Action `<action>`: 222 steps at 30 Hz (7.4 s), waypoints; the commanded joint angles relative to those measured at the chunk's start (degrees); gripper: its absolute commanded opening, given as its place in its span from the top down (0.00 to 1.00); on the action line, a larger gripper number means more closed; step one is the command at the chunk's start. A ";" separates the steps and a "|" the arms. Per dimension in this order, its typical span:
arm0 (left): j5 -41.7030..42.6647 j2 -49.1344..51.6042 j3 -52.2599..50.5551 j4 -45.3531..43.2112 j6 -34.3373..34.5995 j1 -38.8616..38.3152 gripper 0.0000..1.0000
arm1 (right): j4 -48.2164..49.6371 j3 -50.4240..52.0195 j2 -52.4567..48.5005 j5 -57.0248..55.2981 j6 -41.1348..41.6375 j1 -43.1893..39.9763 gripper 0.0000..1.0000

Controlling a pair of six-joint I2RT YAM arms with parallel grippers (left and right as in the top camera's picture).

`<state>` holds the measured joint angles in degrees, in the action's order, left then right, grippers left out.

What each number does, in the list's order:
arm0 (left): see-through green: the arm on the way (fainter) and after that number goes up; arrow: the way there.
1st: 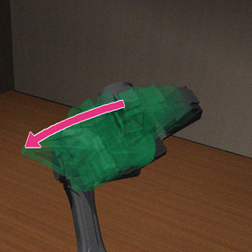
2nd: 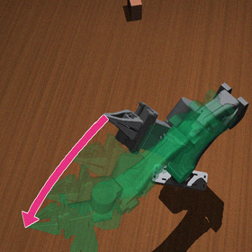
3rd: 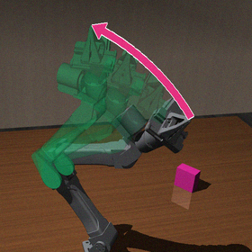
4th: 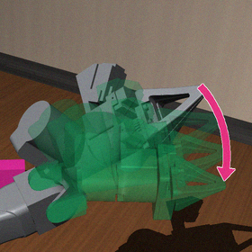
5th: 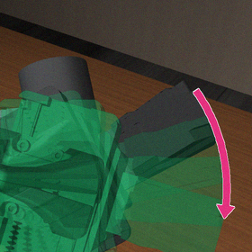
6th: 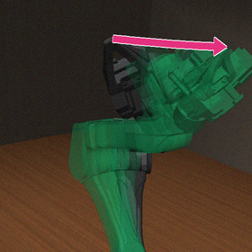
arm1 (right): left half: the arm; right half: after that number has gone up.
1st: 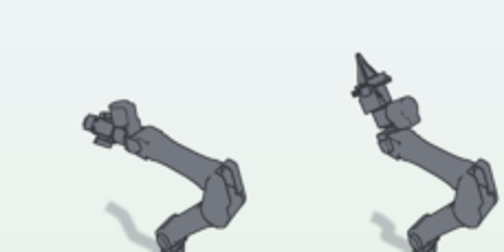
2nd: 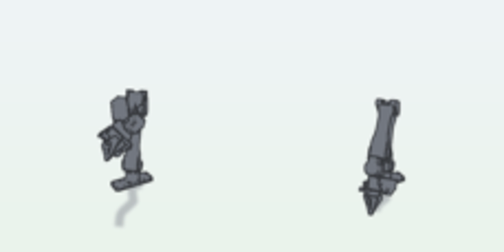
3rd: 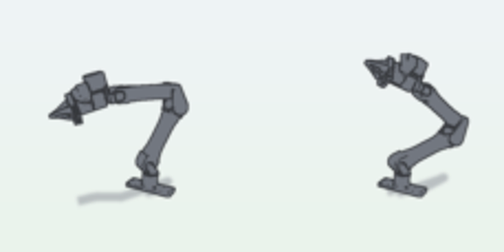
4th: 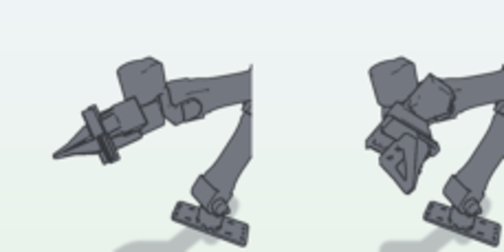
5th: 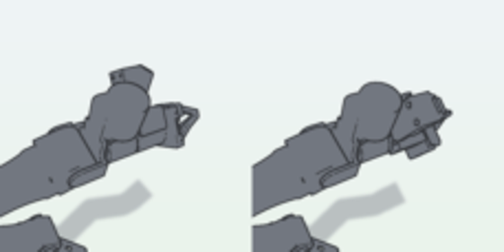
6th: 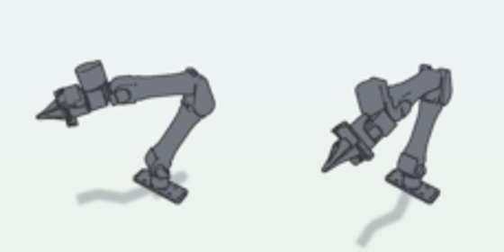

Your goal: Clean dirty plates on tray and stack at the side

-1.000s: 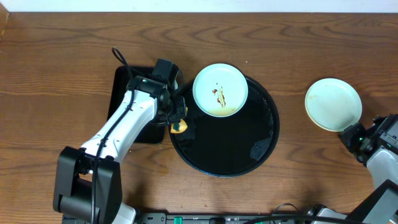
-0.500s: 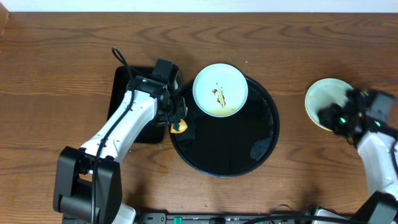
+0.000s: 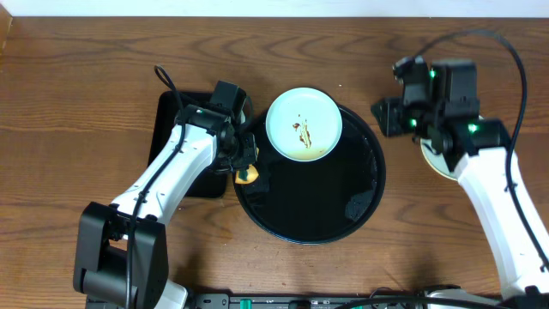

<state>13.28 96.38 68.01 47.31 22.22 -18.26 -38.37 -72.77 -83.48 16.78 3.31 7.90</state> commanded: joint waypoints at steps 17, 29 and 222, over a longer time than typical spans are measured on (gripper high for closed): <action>-0.50 -0.59 -0.15 -0.02 -0.74 0.24 0.92 | -0.13 -7.52 -28.20 -2.38 0.13 6.03 0.65; -0.48 -0.59 -0.15 0.00 -0.74 0.24 0.92 | 2.38 -7.52 -35.17 -3.43 5.05 7.04 0.90; -12.90 -0.59 2.62 -5.11 -2.05 -3.67 0.92 | -3.54 -2.78 -35.82 -4.70 6.32 10.21 0.86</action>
<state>1.30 95.64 70.63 42.02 20.91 -22.00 -42.72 -78.61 -117.56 12.71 8.99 16.93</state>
